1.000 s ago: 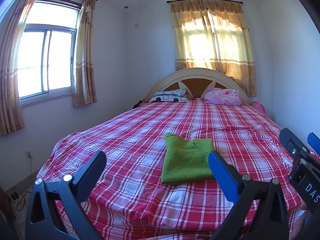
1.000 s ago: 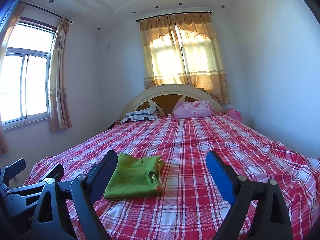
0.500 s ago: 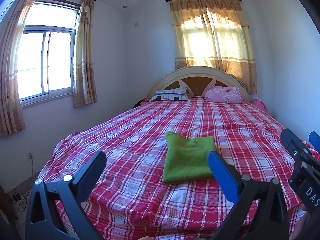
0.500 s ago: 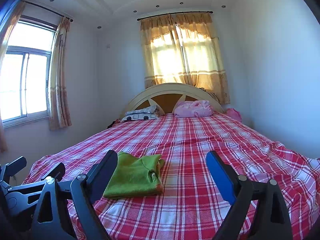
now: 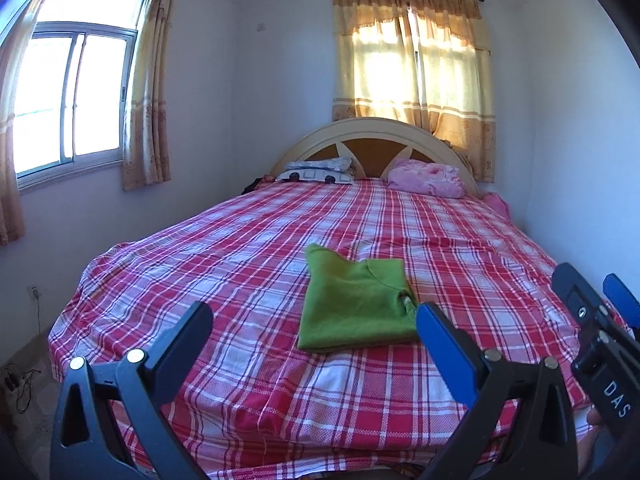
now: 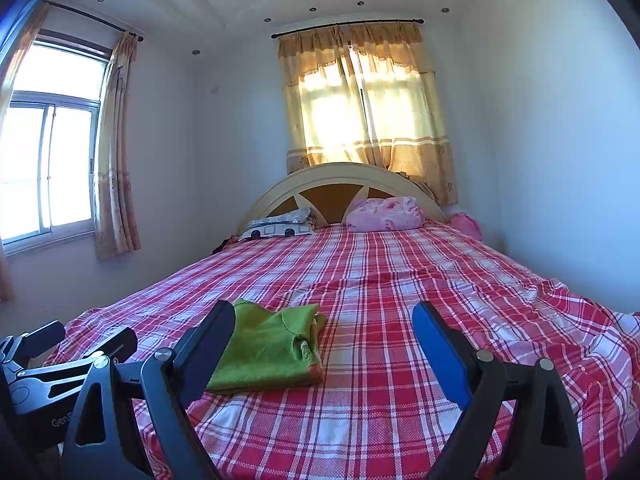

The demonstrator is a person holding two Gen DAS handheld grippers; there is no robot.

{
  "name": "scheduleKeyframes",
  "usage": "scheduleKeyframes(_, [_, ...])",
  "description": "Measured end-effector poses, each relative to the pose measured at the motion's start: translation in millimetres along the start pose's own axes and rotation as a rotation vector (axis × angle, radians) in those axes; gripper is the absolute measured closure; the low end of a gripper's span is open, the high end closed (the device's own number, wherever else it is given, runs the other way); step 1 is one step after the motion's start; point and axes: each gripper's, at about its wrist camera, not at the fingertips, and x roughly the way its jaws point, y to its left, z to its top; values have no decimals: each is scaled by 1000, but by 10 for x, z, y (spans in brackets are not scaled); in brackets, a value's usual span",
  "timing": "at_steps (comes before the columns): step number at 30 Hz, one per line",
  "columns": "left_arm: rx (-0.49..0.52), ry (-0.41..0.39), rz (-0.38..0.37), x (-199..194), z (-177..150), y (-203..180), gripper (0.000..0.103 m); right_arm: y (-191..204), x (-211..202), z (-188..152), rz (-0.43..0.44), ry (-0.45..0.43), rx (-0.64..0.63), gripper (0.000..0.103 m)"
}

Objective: Fold small clothes

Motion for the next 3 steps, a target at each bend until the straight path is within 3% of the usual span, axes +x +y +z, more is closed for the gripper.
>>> scheduleKeyframes(3, [0,7,13,22,-5,-7,0,3,6,1,0,0,-1,12])
